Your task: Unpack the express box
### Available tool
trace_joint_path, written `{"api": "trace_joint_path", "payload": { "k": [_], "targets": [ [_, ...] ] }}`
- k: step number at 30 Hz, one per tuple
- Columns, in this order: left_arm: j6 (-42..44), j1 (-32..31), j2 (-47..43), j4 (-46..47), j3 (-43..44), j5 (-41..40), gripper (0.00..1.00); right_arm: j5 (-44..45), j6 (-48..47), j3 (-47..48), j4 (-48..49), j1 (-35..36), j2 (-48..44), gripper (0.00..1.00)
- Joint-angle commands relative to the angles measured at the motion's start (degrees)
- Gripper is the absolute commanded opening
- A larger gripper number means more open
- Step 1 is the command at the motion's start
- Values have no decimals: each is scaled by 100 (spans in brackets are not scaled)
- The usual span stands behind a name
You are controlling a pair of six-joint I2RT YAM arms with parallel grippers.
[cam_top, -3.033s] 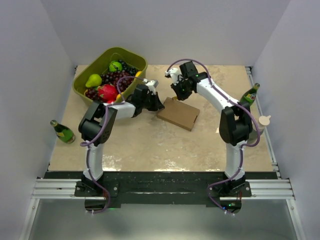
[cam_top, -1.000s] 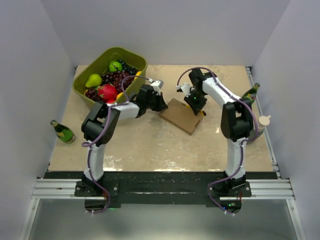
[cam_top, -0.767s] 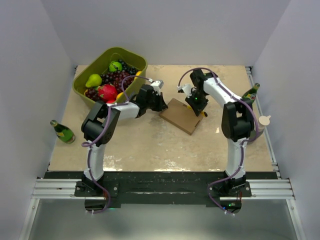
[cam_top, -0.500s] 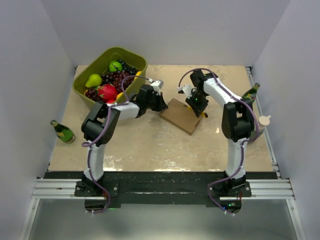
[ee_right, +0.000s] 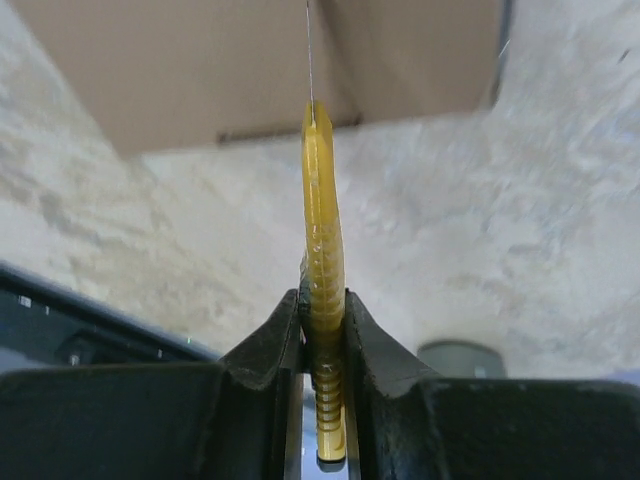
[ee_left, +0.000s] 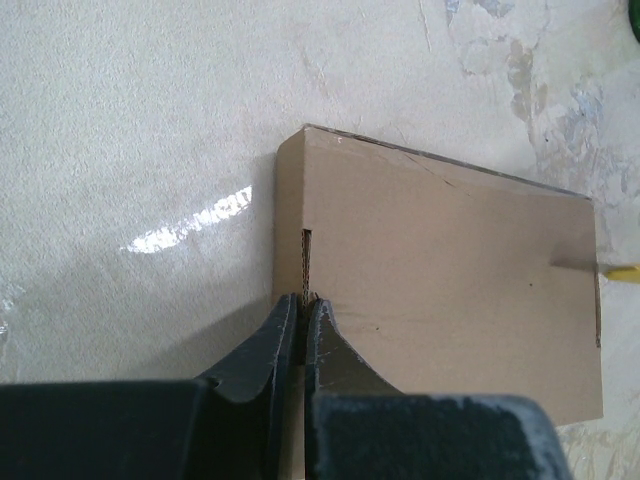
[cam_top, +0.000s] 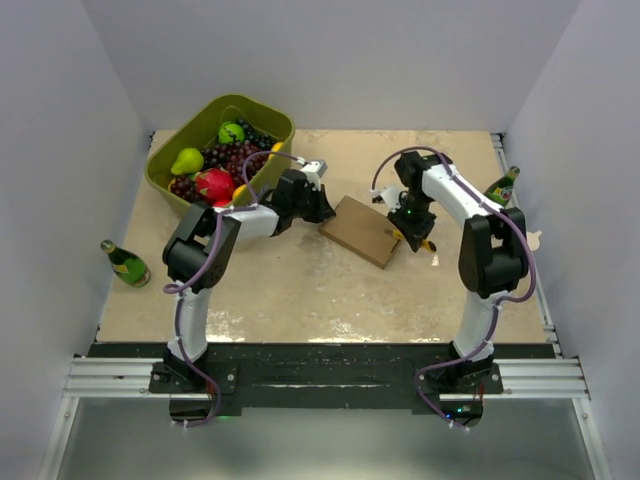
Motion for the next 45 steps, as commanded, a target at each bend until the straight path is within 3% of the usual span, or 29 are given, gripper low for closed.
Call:
{"api": "trace_joint_path", "payload": {
  "k": [1,14,18,19,25,28,39,45],
  "targets": [
    [293,113,216,-481,-167,-641,0,204,-212,31,-716,-19,-449,0],
    [679,113,-363,-59,-554,-80,2,-147,-256,910,-392,-19,-432,0],
    [1556,113,-793,-147,-413,281,26,-436,-72,1191,92,-28,-283,0],
    [1742,113,-960,-182,-361,326,35,-515,-28,1322,284,-19,-248,0],
    [2991,122,-1488,-507,-167,475,59,-1087,218,2087,610,-11,157,0],
    [3290,96,-1707,-700,43,563,79,-1192,280,2176,795,-19,113,0],
    [3764,-106,-2288,-1210,370,836,82,-1597,324,2054,1111,33,96,0],
    [4335,-484,-2719,-1622,97,994,95,-1483,210,1351,1437,218,-440,0]
  ]
}}
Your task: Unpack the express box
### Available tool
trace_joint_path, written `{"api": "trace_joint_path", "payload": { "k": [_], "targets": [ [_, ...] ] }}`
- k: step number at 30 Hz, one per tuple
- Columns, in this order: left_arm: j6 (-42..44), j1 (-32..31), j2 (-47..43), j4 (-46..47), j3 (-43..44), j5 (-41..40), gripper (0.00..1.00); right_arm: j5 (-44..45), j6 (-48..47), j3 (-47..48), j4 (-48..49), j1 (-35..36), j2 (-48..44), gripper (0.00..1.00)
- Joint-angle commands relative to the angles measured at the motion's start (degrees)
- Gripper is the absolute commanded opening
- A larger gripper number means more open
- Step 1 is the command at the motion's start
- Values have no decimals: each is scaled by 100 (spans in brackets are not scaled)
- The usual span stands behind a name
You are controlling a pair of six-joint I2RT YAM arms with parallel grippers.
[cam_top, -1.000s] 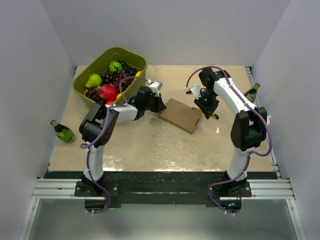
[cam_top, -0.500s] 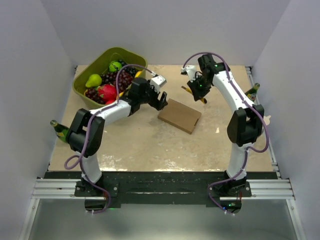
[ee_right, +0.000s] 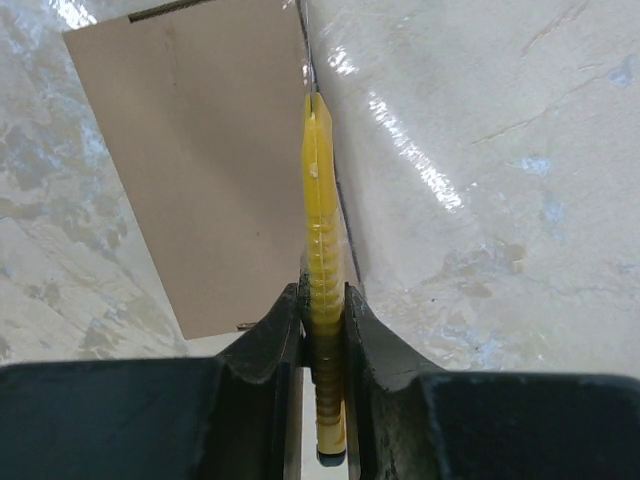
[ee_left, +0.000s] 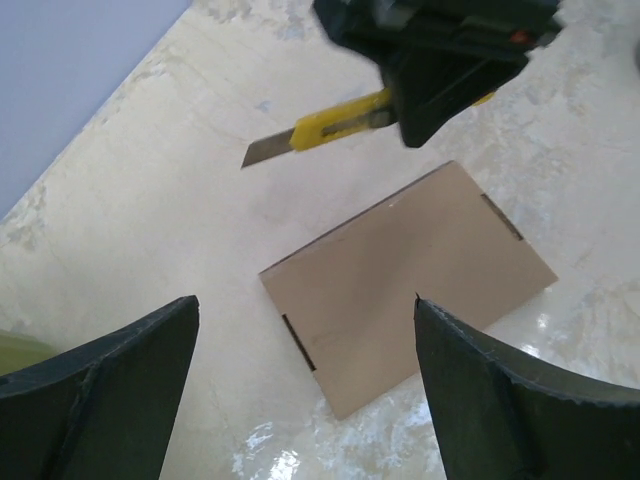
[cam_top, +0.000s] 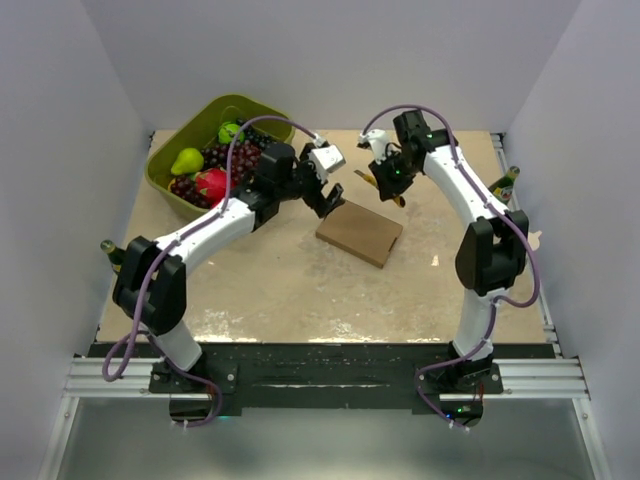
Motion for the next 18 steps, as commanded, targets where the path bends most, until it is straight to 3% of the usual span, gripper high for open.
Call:
{"api": "trace_joint_path", "payload": {
  "k": [1,8,10,18],
  "targets": [
    [610,-296,-538,-301,-176,246,95,-134,-98,-568,385,157,-657,0],
    [821,-393,-573,-433,-98,106,94,-107,-310,-1141,623,341,-1026,0],
    [839,-385,-591,-468,-54,132,89,-117,-293,-1194,720,394,-1079,0],
    [1507,-165,-802,-671,-264,1801,73,-266,-590,-1352,642,482,-1185,0]
  ]
}}
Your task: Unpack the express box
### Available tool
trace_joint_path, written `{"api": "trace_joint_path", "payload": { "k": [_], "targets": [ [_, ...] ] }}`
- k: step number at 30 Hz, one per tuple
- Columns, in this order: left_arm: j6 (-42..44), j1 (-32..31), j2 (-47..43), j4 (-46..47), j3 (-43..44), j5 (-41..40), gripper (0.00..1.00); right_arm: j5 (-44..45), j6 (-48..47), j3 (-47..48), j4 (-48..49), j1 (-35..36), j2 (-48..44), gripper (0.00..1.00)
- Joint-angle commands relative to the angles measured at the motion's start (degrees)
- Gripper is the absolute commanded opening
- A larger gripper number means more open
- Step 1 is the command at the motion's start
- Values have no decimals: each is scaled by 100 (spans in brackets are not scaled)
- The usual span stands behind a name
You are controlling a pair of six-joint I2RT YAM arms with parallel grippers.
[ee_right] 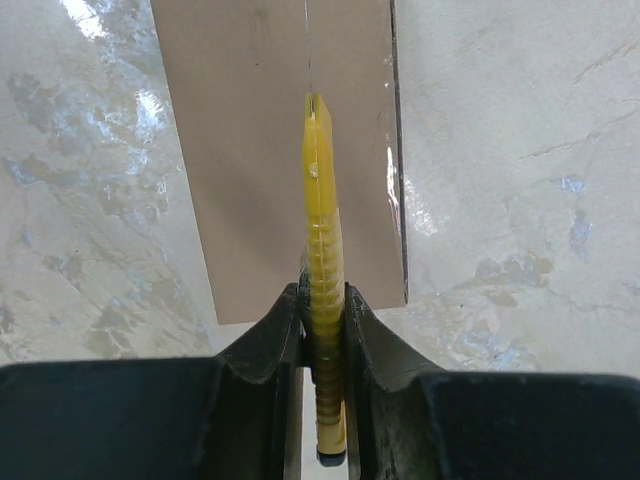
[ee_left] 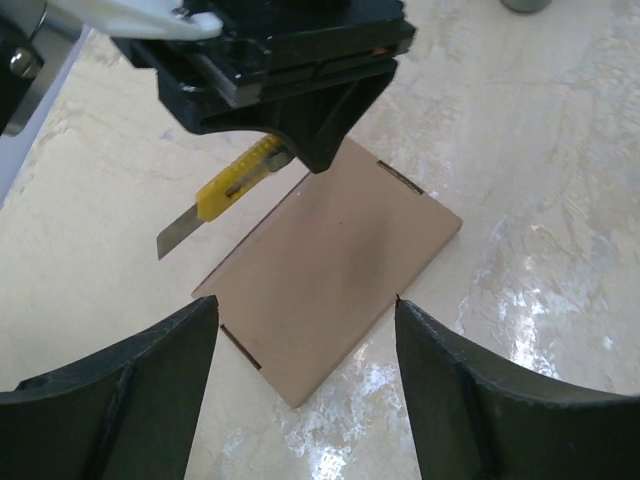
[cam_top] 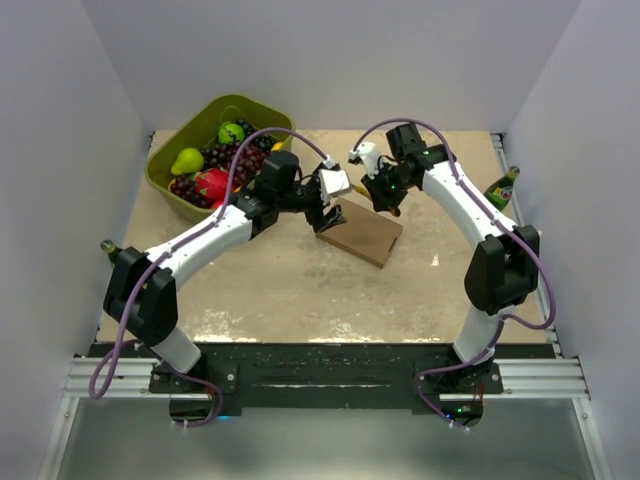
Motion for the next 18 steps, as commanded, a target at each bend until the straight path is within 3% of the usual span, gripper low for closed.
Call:
{"api": "trace_joint_path", "payload": {
  "k": [1,3,7,18],
  "targets": [
    [423,207,-258,99,-61,1157,72,-246,-355,-159,140,58,-278,0],
    [205,312,-135,116,17,1430,70,-308,-504,-308,176,58,-392,0],
    [-499,409,-99,1072,-281,1492,70,-422,-856,-537,124,58,-576,0],
    [-1554,453,445,1663,-211,1923,64,-1204,-1137,-1038,247,67,-1253,0]
  ]
}}
